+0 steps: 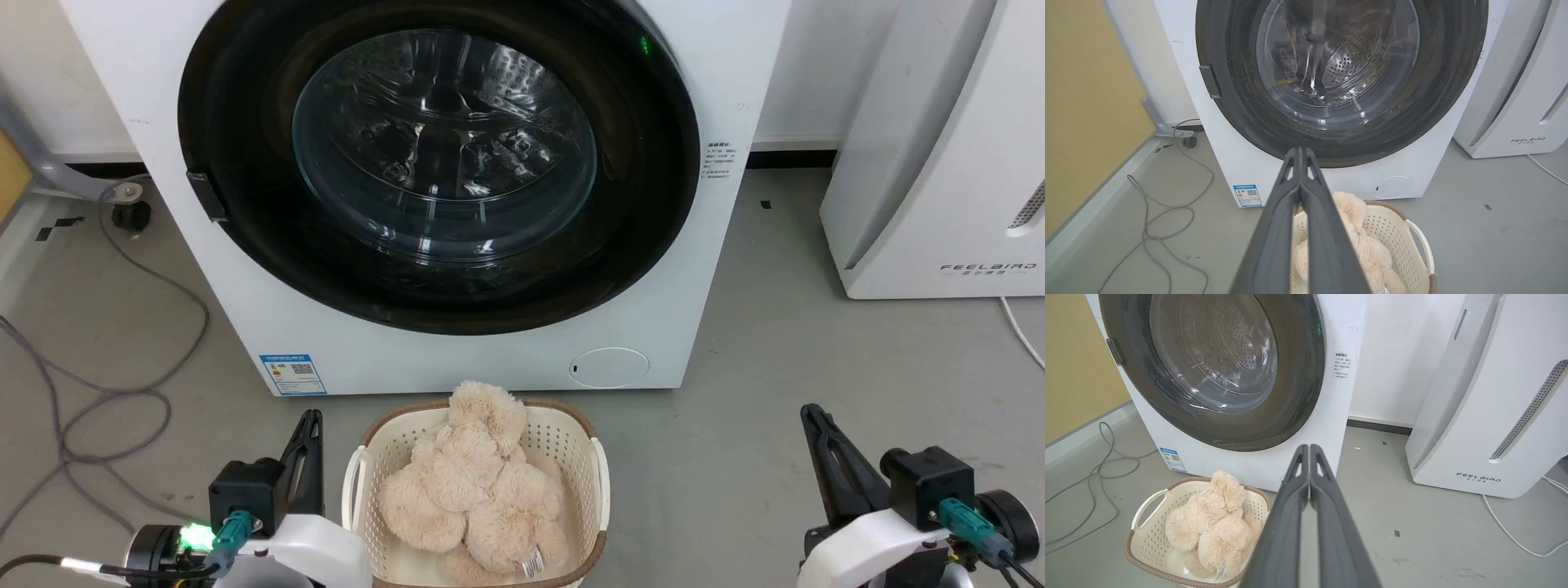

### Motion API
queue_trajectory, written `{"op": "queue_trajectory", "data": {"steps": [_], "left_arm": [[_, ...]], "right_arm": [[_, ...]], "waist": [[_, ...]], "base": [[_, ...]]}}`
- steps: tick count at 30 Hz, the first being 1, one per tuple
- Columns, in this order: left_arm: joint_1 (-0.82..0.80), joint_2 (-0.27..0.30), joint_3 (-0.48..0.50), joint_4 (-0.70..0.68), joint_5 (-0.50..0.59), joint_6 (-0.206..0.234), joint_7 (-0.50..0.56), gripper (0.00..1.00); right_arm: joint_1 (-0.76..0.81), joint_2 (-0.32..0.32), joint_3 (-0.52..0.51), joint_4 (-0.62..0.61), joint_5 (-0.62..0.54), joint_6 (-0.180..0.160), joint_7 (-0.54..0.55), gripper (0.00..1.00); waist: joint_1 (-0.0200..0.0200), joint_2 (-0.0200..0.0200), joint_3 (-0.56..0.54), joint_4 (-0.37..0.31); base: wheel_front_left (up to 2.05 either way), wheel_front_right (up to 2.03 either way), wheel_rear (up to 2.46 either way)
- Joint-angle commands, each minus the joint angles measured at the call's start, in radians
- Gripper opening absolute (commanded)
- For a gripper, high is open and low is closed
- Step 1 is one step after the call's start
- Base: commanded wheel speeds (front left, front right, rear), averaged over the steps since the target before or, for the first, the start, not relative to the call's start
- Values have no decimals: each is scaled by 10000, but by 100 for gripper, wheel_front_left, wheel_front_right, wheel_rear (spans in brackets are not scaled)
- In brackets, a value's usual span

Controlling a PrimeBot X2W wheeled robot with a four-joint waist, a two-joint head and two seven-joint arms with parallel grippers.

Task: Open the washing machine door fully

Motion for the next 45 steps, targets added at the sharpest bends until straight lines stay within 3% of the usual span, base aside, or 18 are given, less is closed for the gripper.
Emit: {"op": "queue_trajectory", "data": {"steps": [1, 14, 15, 23, 24, 25, 36, 45], "left_arm": [[-186, -5, 43, -57, 74, -55, 5, 0], [-186, -5, 43, -57, 74, -55, 5, 0], [-24, -10, 40, -15, 43, -12, 1, 100], [-48, -11, -90, 79, -59, 11, -105, 100], [-56, -11, -112, 99, -76, 15, -126, 100], [-64, -11, -133, 119, -94, 19, -147, 100], [-161, -10, -372, 311, -270, 67, -388, 100], [-224, -10, -556, 408, -426, 98, -580, 100]], "right_arm": [[-123, 7, -1, -68, -78, 52, 14, 0], [-123, 7, -1, -68, -78, 52, 14, 0], [-4, 0, 4, -23, 2, 0, -1, 100], [61, 0, -2, 3, 87, -12, -76, 100], [71, 0, -4, 3, 104, -12, -88, 33], [82, 0, -5, 4, 122, -11, -97, 0], [169, 1, -28, 10, 571, -5, -259, 0], [8, 2, -21, 205, 2587, 0, -561, 0]], "waist": [[0, 0, 0, 0], [0, 0, 0, 0], [0, 0, 0, 0], [0, 0, -1, -9], [0, 0, -1, -10], [0, 0, -1, -11], [0, 0, -6, -13], [0, 0, -14, -15]], "base": [[0, 0, 0], [0, 0, 0], [0, 0, 0], [0, 0, 0], [0, 0, 0], [0, 0, 0], [0, 0, 0], [0, 0, 0]]}}
